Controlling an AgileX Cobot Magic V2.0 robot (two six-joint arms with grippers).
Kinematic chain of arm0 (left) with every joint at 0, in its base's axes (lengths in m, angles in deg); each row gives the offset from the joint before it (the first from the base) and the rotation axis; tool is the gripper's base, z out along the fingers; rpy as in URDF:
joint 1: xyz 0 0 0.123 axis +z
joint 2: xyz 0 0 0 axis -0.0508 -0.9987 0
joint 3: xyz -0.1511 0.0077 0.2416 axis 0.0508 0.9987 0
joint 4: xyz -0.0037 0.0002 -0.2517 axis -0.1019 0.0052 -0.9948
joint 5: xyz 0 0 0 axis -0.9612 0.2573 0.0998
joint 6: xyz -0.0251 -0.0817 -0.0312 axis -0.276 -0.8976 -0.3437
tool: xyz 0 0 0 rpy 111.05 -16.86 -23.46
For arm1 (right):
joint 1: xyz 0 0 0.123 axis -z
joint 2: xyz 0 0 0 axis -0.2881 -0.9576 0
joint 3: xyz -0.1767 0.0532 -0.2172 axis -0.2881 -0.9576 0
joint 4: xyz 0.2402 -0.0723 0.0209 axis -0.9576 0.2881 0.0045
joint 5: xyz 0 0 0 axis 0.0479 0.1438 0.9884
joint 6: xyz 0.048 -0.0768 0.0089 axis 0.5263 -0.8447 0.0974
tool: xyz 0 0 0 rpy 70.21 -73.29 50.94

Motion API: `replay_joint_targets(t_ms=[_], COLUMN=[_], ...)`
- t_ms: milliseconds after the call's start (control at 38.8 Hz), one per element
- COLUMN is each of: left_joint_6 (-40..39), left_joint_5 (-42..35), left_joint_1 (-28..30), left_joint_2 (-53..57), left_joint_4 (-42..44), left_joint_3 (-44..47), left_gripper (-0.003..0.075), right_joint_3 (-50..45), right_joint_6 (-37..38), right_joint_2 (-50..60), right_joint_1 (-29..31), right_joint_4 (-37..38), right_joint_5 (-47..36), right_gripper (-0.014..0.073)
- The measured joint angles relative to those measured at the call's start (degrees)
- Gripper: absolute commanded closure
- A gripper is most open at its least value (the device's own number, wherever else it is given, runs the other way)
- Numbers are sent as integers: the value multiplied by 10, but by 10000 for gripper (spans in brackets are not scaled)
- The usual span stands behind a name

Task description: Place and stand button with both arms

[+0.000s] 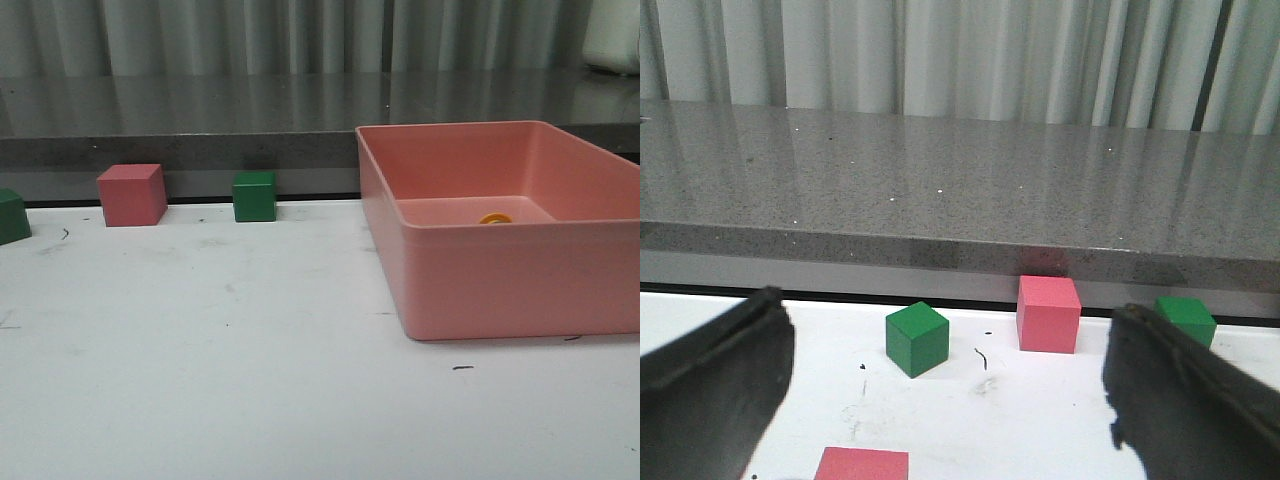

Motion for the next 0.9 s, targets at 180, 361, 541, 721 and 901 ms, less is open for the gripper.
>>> replay_joint_targets(t_ms=[180,361,541,721,901], left_joint_6=[0,0,0,0,0], left_joint_5=[0,0,0,0,0], left_joint_1=[0,0,0,0,0], left_joint_2=[0,0,0,0,0], left_joint_4=[0,0,0,0,0], left_joint_3=[0,0,0,0,0], left_gripper=[49,49,49,49,49], right_joint_3=[7,53,136,232,334], right_joint_6=[0,0,0,0,0], right_joint_2=[-49,-186,-346,-479,-588], right_joint_1=[0,0,0,-30,-90], right_joint_4=[-7,-28,-32,-33,-35], right_joint_5=[-32,-65,-63,-26,35], right_gripper=[-49,-49,-49,-49,-49])
